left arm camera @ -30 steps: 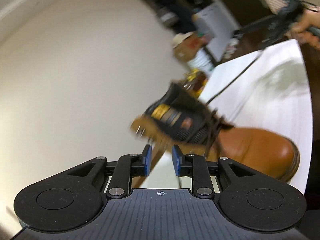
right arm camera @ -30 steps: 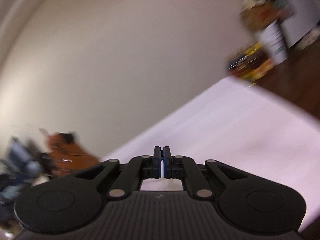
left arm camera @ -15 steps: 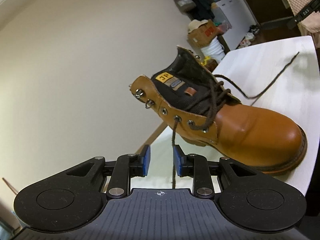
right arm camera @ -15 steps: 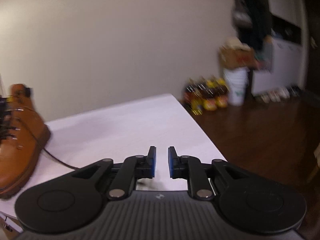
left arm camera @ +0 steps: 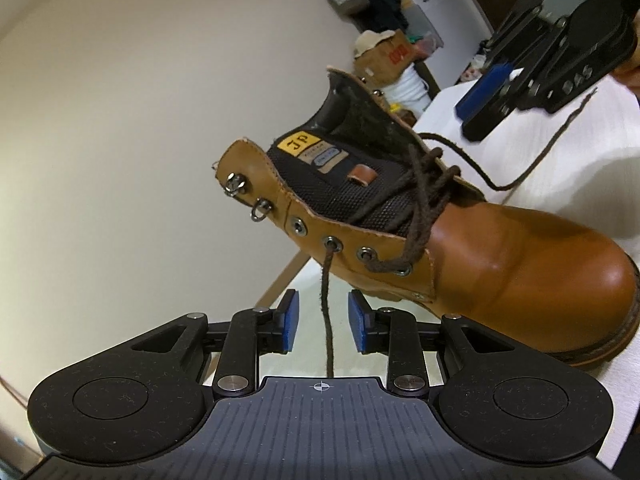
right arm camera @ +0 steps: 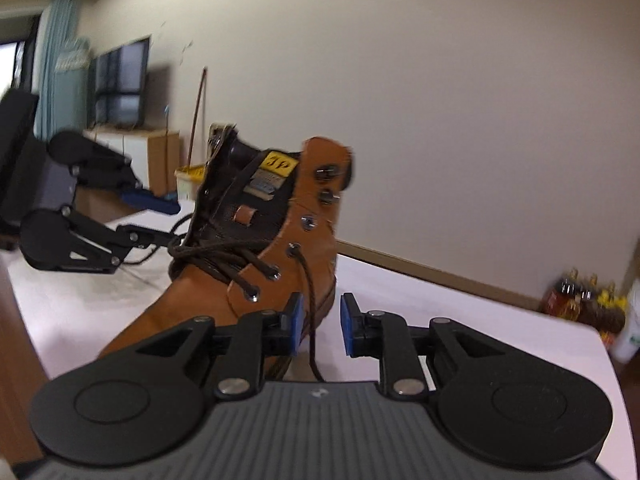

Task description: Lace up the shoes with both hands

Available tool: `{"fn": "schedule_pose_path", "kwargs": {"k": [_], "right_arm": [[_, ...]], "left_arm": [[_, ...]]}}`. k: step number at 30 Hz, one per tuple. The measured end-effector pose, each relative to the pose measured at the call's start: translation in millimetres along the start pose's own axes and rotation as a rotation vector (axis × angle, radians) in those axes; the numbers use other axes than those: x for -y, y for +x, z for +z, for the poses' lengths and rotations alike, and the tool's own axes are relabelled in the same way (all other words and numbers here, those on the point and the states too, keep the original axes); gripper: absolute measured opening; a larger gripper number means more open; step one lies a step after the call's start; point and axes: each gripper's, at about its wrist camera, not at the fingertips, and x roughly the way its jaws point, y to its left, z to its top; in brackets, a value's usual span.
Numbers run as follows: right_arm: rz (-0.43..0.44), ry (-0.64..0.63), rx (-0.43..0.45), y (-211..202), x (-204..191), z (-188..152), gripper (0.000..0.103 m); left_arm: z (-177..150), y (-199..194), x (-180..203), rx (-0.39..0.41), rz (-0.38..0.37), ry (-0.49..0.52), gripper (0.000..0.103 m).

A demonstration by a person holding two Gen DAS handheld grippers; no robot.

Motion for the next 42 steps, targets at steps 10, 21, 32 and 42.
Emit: {"fn": "schedule_pose_path", "kwargs": {"k": [10, 21, 32, 42], "right_arm": [[0.028, -0.018, -0.025, 42, 0, 4, 0.003], [-0.01, 0.159, -0.065, 13, 36, -27, 0.002], [0.206, 0.365, -0.111, -3, 19, -33, 0.002], [0.461, 0.493, -0.065, 14, -8, -6, 0.002]], "left_arm": [[-2, 10, -5, 0.034, -0.049, -0.026, 0.003], [-27, -6, -4, -0.033, -0.058, -0.055, 0.002], [-23, -12, 4, -0.023, -0.071, -0.091, 0.002], [-13, -9, 23, -0.001, -0.102, -0.081, 0.002]]}}
